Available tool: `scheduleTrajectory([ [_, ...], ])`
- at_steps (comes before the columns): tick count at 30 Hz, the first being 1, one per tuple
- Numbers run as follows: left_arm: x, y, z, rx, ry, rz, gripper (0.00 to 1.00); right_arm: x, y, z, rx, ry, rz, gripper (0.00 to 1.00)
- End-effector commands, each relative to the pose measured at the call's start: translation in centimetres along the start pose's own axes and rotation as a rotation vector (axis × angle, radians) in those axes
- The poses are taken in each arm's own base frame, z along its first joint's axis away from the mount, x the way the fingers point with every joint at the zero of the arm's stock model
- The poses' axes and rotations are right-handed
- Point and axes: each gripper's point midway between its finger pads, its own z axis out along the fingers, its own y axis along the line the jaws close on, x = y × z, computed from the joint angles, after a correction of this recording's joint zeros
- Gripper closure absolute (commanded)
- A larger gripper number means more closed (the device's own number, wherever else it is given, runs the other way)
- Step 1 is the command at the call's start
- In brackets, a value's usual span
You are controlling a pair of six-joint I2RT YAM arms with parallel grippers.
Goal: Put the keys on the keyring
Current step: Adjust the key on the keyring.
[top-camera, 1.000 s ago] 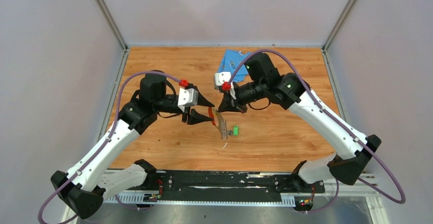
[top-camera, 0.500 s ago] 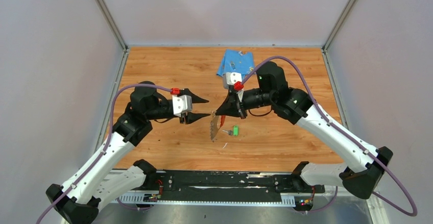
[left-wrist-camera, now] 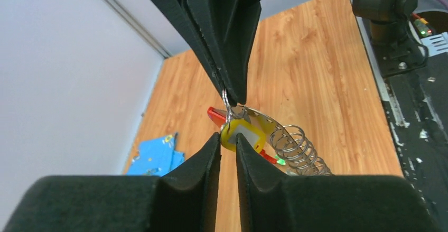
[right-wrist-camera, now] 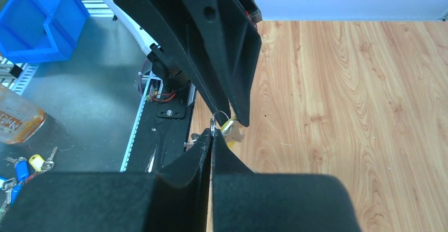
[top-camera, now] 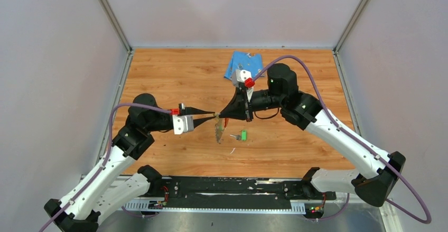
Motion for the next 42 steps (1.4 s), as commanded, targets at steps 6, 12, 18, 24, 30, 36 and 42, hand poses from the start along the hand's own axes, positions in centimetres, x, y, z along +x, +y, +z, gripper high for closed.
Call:
scheduleTrajectory([
  [6, -0.7, 0.7, -0.3, -0.061, -0.023, 0.230, 0.90, -0.2, -0.3, 0.2, -0.004, -0.027, 0.039, 0.99],
  [12, -0.1, -0.5, -0.2, -0.027, -0.017, 0.307, 0.98, -0.5, -0.4, 0.3, 0.004, -0.043, 0.050, 0.99],
  [18, 1.2, -1.8, -0.1, 0.016, 0.025, 0.461, 1.00, -1.3, -0.4, 0.5, 0.006, -0.101, 0.078, 0.99],
  [24, 1.3, -1.9, 0.1, 0.033, 0.036, 0.479, 0.83, -0.9, -0.7, 0.6, 0.025, -0.112, 0.090, 1.00],
  [30, 0.8, -1.4, -0.4, -0.008, 0.059, 0.371, 0.64, -1.0, -1.1, 0.0, 0.069, -0.138, 0.066, 1.00],
  [36, -1.3, 0.1, -0.8, -0.113, 0.026, 0.144, 0.60, -0.9, -0.6, -0.2, 0.074, -0.209, 0.050, 1.00],
  [42, -2.5, -1.1, 0.1, -0.030, -0.004, -0.050, 0.62, -0.9, -0.2, -0.3, 0.060, -0.269, 0.048, 0.99],
])
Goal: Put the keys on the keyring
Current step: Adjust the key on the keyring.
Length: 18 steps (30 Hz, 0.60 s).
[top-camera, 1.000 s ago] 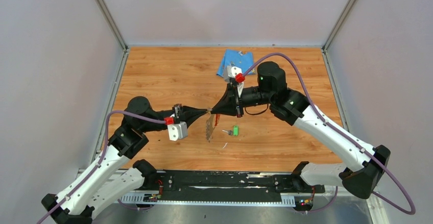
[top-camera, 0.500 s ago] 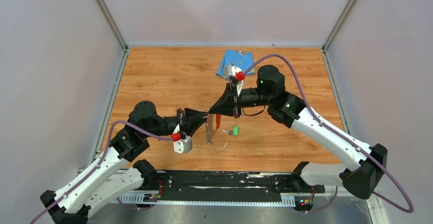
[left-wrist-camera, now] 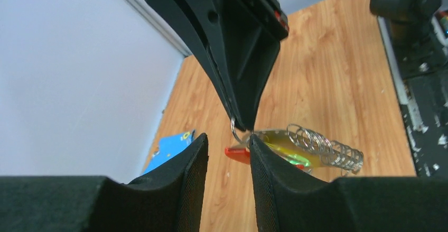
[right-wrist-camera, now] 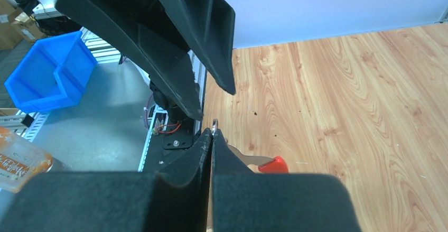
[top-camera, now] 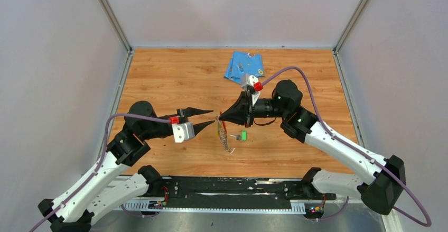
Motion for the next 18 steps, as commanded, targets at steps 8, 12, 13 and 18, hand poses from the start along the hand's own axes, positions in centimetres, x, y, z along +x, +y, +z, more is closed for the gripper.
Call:
scheduleTrajectory([
  [8, -0.2, -2.3, 1.3, 0.175, 0.039, -0.257, 0.72, -2.5, 0.5, -0.5, -0.005, -0.120, -0.076, 0.99],
  [12, 0.1, -1.2, 1.4, 0.115, 0.059, -0.260, 0.74, -2.4, 0.6, -0.8, 0.004, -0.117, -0.087, 0.99],
  [13, -0.1, -1.0, 1.4, 0.105, 0.055, -0.263, 0.74, -2.3, 0.6, -0.8, 0.003, -0.114, -0.089, 1.00],
  [18, -1.1, -0.6, 1.3, 0.090, 0.016, -0.305, 0.75, -2.2, 0.7, -0.8, 0.000, -0.104, -0.091, 1.00],
])
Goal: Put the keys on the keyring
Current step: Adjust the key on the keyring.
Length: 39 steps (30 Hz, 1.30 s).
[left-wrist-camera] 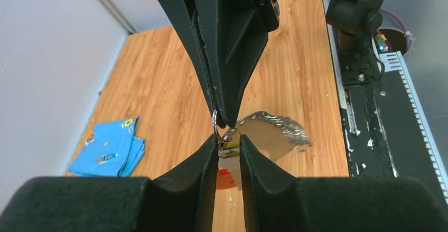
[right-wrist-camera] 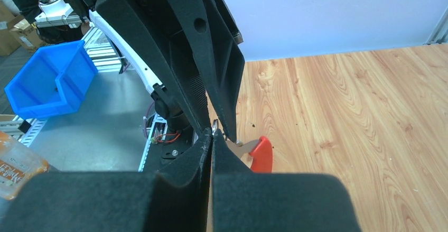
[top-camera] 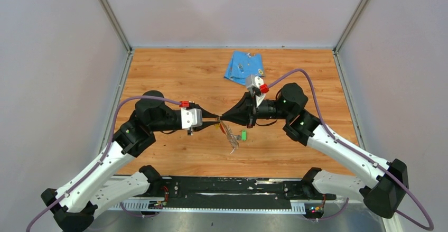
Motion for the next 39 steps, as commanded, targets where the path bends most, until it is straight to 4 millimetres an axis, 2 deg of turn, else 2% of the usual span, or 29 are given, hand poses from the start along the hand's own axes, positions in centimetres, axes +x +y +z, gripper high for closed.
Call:
scheduleTrajectory([
  [1, -1.6, 0.3, -0.3, -0.018, -0.046, -0.053, 0.76, -1.4, 0.0, -0.3, 0.002, -0.039, -0.064, 1.00],
  [7, -2.3, 0.4, -0.3, -0.009, -0.072, -0.090, 0.80, -1.2, 0.1, -0.3, -0.002, -0.028, -0.064, 0.99],
  [12, -1.4, 0.3, -0.4, -0.007, -0.038, -0.083, 0.99, -1.4, 0.1, -0.4, -0.002, -0.020, -0.072, 1.00],
  [17, 0.0, 0.7, -0.6, -0.033, 0.016, -0.070, 1.00, -1.4, 0.2, -0.7, 0.004, 0.024, -0.096, 0.99],
  [20, -0.4, 1.1, -0.5, -0.038, 0.014, -0.090, 1.00, -1.6, 0.3, -0.8, -0.013, 0.070, -0.106, 0.90],
  [24, -1.0, 1.4, 0.0, -0.028, 0.012, -0.156, 1.00, -1.4, 0.1, -0.8, -0.024, 0.159, -0.119, 0.70],
  [28, -1.3, 1.5, 0.3, -0.017, 0.023, -0.215, 1.00, -1.4, -0.6, -1.0, -0.018, 0.256, -0.131, 0.60],
  [35, -0.5, 2.8, 0.2, -0.081, 0.077, -0.237, 1.00, -1.2, -1.4, -1.5, -0.014, 0.404, -0.124, 0.59],
  [39, 0.3, 3.6, 0.1, -0.130, 0.112, -0.250, 1.00, -1.2, -1.6, -1.5, -0.006, 0.449, -0.138, 0.64],
])
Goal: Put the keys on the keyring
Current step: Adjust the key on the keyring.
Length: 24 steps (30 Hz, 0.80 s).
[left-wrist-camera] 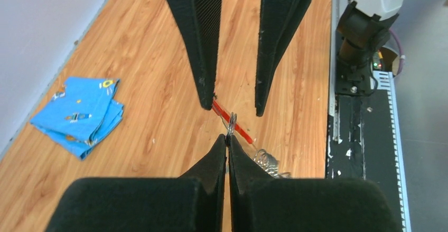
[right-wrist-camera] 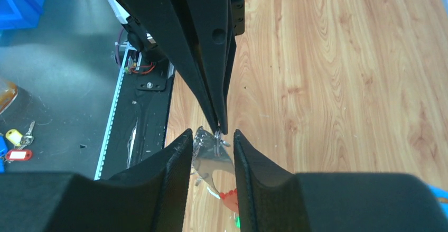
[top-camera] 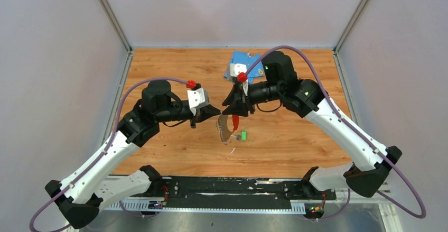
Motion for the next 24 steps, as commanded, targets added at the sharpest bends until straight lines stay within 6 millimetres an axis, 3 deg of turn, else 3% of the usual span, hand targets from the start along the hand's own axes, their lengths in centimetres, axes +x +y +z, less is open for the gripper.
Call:
scheduleTrajectory([
  [1, -0.4, 1.5, -0.4, -0.083, 0.019, -0.020, 1.00, 1.1, 0.5, -0.9, -0.003, 0.099, -0.009, 0.65],
  [15, -1.0, 0.7, -0.3, -0.035, -0.018, -0.002, 1.00, 1.6, 0.3, 1.0, -0.004, 0.149, -0.058, 0.71],
  [24, -0.7, 0.1, -0.5, -0.015, -0.020, 0.021, 1.00, 2.4, -0.3, 1.3, 0.017, 0.176, -0.064, 0.77],
])
